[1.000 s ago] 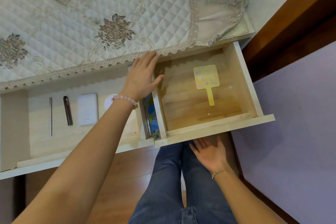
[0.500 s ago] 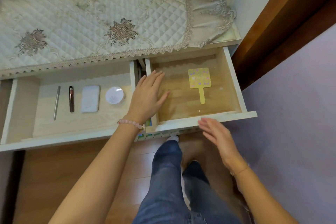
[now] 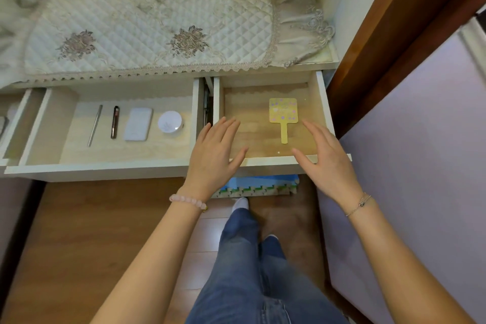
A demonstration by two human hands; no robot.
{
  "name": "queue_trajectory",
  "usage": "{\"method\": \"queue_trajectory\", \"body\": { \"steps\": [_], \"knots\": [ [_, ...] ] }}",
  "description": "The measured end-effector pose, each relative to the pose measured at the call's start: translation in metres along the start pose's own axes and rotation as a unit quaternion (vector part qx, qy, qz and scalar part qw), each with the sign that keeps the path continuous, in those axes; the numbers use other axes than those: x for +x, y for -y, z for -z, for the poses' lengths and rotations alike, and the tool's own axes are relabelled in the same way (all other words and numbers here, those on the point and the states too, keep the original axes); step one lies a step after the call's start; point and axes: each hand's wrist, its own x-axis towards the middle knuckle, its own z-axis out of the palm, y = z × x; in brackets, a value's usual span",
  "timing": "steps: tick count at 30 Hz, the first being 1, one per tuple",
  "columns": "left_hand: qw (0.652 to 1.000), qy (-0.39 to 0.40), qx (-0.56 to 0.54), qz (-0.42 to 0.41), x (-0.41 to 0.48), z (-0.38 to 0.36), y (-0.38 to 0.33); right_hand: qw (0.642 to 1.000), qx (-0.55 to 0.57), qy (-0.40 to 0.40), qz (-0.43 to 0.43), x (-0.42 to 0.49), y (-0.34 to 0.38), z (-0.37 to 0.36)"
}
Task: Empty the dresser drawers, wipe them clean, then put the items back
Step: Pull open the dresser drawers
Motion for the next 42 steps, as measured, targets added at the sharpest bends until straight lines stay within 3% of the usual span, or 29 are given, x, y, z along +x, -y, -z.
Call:
{"method": "queue_trajectory", "body": {
  "steps": [12,42],
  "knots": [
    [1.000,-0.004,0.020,0.015,0.008,0.002,0.003,1.000,-0.020,-0.007,0.014,0.021,-0.001,-0.002],
    [0.994,0.099,-0.016,-0.034,0.105,-0.063,0.071,0.990,-0.034,0.031,-0.133,0.114,-0.025,-0.069]
  ]
}}
